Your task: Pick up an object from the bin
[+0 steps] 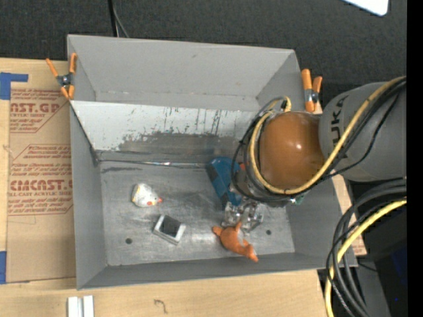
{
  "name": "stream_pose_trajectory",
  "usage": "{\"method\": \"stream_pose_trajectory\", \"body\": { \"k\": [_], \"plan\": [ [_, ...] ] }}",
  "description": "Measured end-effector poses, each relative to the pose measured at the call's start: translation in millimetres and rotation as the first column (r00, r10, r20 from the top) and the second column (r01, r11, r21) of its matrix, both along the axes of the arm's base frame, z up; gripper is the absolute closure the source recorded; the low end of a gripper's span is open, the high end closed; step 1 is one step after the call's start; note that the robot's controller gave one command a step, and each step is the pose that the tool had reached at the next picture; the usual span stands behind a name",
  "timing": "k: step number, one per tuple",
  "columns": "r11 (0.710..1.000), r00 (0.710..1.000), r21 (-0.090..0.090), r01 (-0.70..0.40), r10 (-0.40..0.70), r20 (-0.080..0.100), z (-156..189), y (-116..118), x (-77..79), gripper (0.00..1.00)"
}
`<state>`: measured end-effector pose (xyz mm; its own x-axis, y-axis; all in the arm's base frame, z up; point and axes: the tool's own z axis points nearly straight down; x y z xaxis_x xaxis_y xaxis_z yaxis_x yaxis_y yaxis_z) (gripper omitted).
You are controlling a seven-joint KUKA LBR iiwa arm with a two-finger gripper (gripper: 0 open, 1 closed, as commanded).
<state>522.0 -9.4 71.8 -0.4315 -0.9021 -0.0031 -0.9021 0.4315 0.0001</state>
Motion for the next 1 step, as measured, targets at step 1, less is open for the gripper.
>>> {"method": "stream_pose_trajectory", "body": {
  "k": [1],
  "plan": [
    [1.0,1.0,0.0,0.0,0.0,-0.002,3.4,0.2,-1.1,1.0]
  ]
}}
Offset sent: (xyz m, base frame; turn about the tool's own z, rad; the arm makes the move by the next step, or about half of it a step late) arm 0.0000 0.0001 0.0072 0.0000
